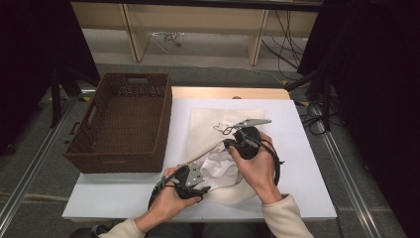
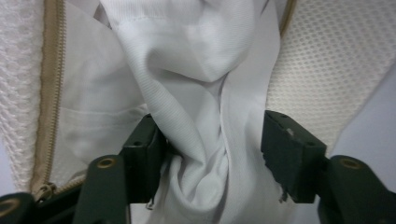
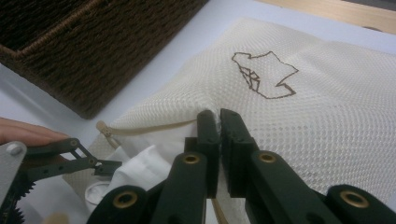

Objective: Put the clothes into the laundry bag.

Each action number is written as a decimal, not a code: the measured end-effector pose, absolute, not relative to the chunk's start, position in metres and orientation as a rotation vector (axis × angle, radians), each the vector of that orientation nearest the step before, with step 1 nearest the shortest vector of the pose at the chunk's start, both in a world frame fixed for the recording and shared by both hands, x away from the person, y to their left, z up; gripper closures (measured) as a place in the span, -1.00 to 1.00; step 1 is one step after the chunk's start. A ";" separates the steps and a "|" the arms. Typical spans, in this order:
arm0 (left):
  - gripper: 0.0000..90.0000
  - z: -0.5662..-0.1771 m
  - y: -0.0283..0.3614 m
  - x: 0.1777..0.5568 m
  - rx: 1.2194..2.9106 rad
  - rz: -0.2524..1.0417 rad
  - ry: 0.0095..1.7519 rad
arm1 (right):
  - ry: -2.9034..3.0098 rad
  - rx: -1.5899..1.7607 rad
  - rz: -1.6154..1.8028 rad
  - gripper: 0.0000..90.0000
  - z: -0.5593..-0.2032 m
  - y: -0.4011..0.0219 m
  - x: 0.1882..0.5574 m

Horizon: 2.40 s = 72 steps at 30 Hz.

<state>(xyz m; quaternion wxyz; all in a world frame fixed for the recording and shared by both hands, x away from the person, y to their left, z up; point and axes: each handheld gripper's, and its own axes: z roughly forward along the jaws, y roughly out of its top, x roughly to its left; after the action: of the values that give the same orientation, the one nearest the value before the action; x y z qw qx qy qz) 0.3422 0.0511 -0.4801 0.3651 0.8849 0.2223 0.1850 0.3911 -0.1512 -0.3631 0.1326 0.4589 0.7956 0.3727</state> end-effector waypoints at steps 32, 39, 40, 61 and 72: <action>0.79 -0.480 0.053 0.349 2.110 0.344 0.740 | 2.301 1.321 1.082 0.96 -0.363 -0.151 0.392; 0.80 -0.469 0.050 0.348 2.042 0.319 0.742 | 2.300 1.276 1.080 0.96 -0.363 -0.152 0.393; 0.80 -0.468 0.048 0.347 2.016 0.317 0.762 | 2.300 1.275 1.082 0.96 -0.363 -0.152 0.393; 0.77 -0.471 0.024 0.373 2.049 0.380 0.769 | 2.302 1.309 1.084 0.96 -0.363 -0.151 0.392; 0.35 -0.482 0.016 0.374 2.107 0.399 0.688 | 2.299 1.335 1.082 0.96 -0.363 -0.151 0.391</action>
<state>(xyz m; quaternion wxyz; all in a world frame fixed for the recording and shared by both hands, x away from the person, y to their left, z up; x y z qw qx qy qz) 0.3739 0.0165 -0.4817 0.4302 0.8446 0.2756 0.1599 0.3914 -0.1512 -0.3625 0.1356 0.4608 0.7936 0.3734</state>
